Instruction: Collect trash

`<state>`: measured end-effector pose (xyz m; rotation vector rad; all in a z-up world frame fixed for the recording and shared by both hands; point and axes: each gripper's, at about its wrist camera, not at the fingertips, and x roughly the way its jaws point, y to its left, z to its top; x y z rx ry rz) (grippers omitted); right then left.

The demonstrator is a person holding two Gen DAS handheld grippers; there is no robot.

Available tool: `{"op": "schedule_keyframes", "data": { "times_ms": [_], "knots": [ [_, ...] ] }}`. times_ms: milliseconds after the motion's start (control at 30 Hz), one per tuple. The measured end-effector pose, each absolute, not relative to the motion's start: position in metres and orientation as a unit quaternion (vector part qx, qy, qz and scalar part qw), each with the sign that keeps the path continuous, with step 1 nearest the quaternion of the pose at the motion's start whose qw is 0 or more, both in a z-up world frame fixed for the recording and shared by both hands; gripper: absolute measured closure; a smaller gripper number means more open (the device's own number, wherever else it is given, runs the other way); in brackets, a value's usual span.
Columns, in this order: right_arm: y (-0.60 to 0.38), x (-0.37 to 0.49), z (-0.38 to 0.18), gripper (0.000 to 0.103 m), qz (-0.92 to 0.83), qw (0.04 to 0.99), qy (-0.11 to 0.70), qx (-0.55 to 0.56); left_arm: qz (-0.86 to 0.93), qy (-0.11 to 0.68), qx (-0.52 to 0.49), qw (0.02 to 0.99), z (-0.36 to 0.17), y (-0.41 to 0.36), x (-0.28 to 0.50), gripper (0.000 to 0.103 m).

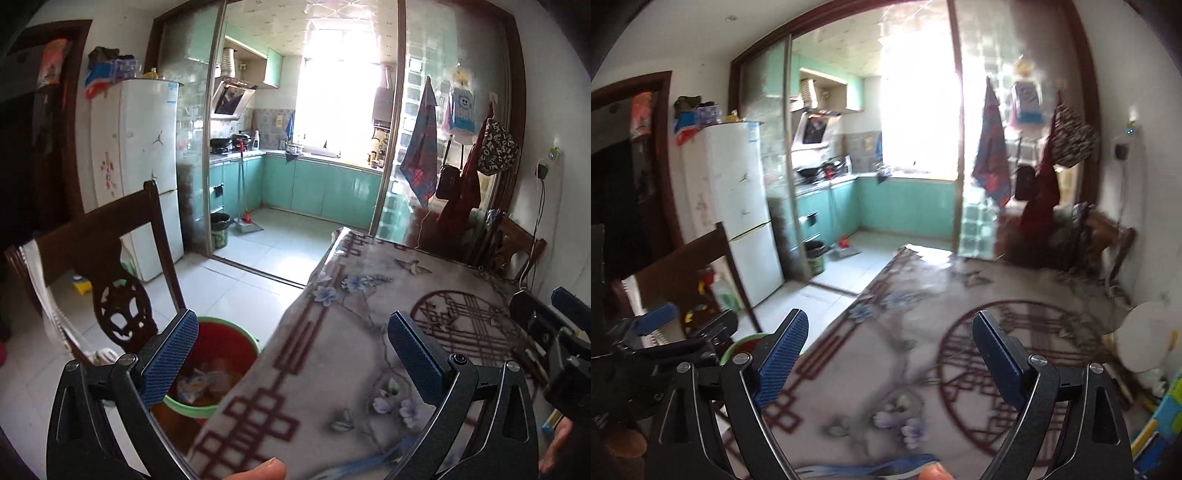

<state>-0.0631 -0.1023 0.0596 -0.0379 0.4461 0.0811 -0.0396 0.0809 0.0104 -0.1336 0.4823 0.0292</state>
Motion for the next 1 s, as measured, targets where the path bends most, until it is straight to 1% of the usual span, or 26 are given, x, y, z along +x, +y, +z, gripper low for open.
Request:
{"op": "schedule_keyframes", "data": {
  "times_ms": [100, 300, 1000],
  "knots": [
    [-0.113, -0.062, 0.062, 0.012, 0.039, 0.97, 0.239, -0.001, 0.013, 0.252, -0.064, 0.965, 0.009, 0.075, -0.04, 0.0],
    [-0.127, -0.058, 0.059, 0.012, 0.038, 0.965, 0.261, 0.009, 0.015, 0.251, -0.055, 0.966, 0.01, 0.066, -0.044, 0.0],
    [-0.138, -0.047, 0.052, 0.012, 0.034, 0.963, 0.268, 0.016, 0.024, 0.253, -0.049, 0.966, 0.011, 0.06, -0.041, 0.0]
  ]
}}
